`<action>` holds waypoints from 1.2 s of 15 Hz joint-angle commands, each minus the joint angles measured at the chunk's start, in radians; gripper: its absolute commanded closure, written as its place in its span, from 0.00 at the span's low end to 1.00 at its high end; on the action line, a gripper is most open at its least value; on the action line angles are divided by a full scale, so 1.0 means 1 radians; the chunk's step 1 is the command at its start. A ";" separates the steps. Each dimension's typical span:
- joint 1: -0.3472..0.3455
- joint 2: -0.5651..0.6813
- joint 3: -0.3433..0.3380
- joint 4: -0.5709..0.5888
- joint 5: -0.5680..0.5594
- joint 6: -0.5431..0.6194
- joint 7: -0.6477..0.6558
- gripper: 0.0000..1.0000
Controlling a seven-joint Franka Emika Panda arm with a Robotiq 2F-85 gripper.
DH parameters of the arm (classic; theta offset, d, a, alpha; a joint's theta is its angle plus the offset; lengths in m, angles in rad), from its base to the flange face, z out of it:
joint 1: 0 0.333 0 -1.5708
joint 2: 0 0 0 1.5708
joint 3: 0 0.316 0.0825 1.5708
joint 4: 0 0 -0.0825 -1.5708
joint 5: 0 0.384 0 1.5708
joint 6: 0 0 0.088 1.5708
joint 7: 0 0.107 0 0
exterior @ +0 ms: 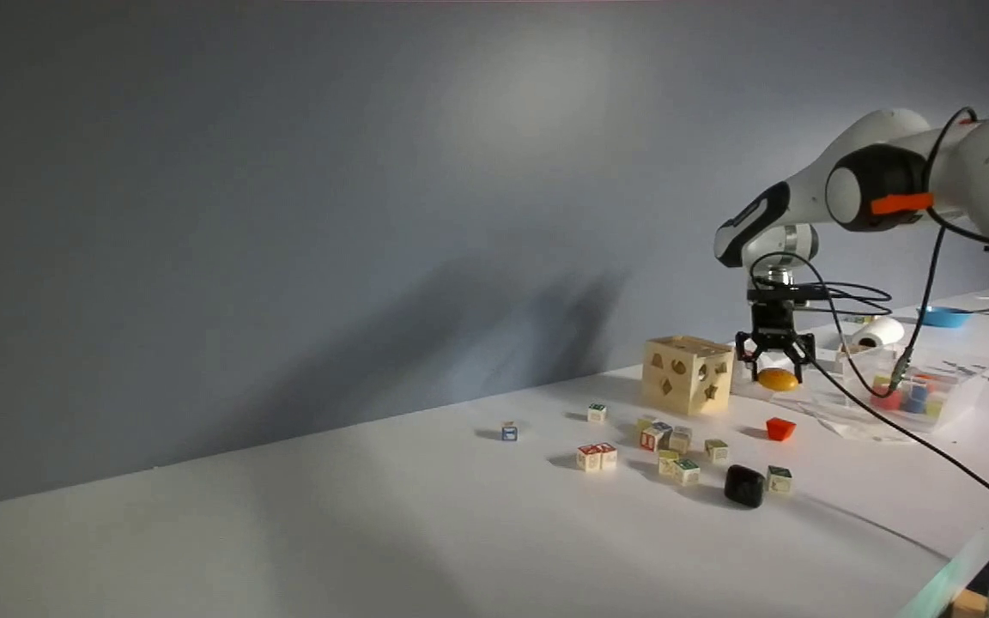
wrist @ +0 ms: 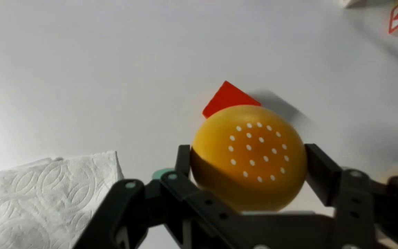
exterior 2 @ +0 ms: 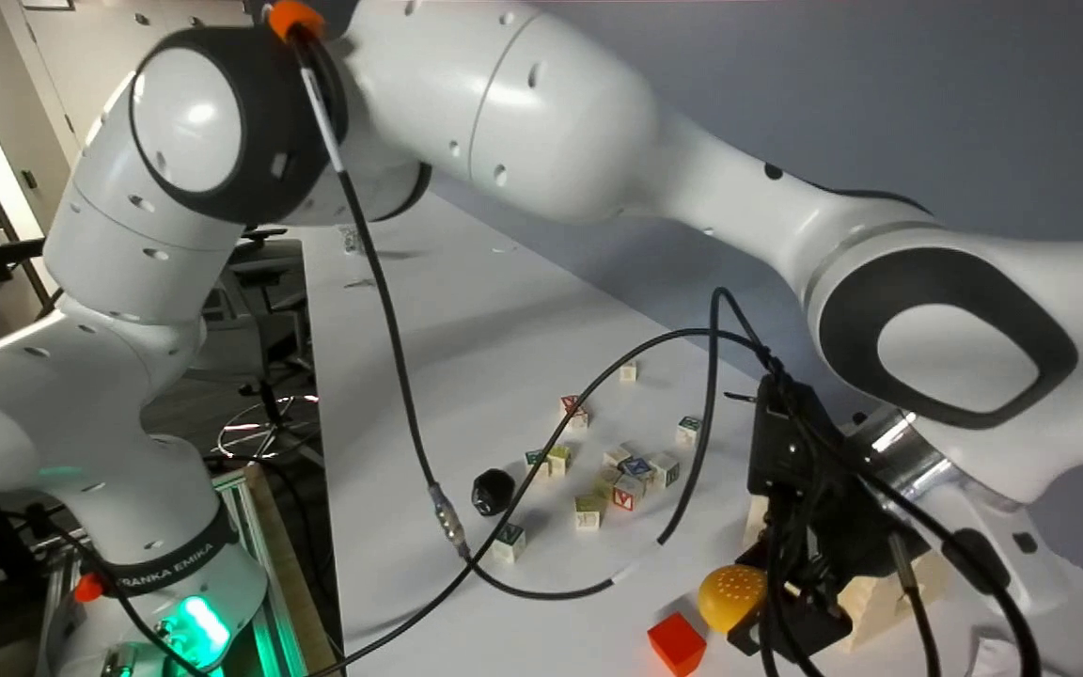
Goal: Take the yellow object off of the red block
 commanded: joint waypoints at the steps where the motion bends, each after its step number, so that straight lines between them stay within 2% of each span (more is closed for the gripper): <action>1: 0.096 -0.174 -0.044 -0.243 -0.024 0.241 0.111 0.45; 5: 0.196 -0.279 -0.081 -0.420 -0.068 0.512 0.275 0.45; 7: 0.255 -0.321 -0.105 -0.515 -0.124 0.653 0.379 0.45; 11: 0.391 -0.397 -0.198 -0.715 -0.341 0.876 0.670 0.45; 14: 0.596 -0.430 -0.418 -0.862 -0.507 0.977 0.898 0.45; 18: 0.859 -0.405 -0.714 -0.947 -0.734 1.024 1.201 0.45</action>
